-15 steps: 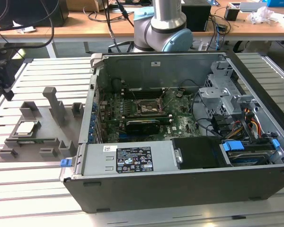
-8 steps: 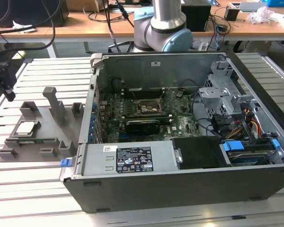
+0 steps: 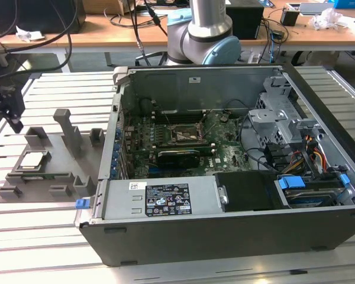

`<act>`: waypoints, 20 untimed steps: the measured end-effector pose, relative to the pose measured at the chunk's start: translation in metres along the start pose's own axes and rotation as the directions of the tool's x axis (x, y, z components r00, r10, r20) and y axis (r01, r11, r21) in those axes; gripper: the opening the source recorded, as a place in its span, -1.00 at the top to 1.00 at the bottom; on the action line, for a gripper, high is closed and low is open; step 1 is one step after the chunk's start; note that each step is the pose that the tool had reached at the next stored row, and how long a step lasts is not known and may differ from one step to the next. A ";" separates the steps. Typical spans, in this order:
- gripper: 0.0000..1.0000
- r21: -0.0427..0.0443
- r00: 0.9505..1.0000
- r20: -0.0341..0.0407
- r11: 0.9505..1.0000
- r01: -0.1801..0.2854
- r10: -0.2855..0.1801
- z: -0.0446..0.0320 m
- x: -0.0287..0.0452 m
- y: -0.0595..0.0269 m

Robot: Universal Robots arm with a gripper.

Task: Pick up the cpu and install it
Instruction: 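Pick up the cpu and move it towards the insertion slot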

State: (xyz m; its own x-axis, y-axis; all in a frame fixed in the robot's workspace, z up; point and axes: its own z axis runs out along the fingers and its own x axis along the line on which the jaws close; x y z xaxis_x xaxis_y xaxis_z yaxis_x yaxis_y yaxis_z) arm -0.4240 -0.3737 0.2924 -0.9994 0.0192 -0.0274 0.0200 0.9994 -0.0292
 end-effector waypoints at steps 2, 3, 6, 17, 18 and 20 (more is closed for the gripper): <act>-0.20 0.000 1.000 0.000 1.000 0.000 0.000 0.0011 0.0000 0.0000; -0.20 0.000 1.000 0.000 1.000 0.000 0.000 0.0017 0.0000 0.0001; -0.20 0.000 1.000 0.000 1.000 0.000 0.000 0.0043 0.0001 0.0001; -0.20 0.000 1.000 0.000 1.000 0.000 0.000 0.0113 0.0003 0.0003; -0.20 0.000 1.000 0.000 1.000 0.000 0.000 0.0122 0.0003 0.0003; -0.20 0.000 1.000 0.000 1.000 0.000 0.000 0.0138 0.0004 0.0004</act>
State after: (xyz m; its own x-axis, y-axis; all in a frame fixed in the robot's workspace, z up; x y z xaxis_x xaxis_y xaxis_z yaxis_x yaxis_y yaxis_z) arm -0.4240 -0.3738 0.2786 -0.9994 0.0192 -0.0275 0.0200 0.9994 -0.0292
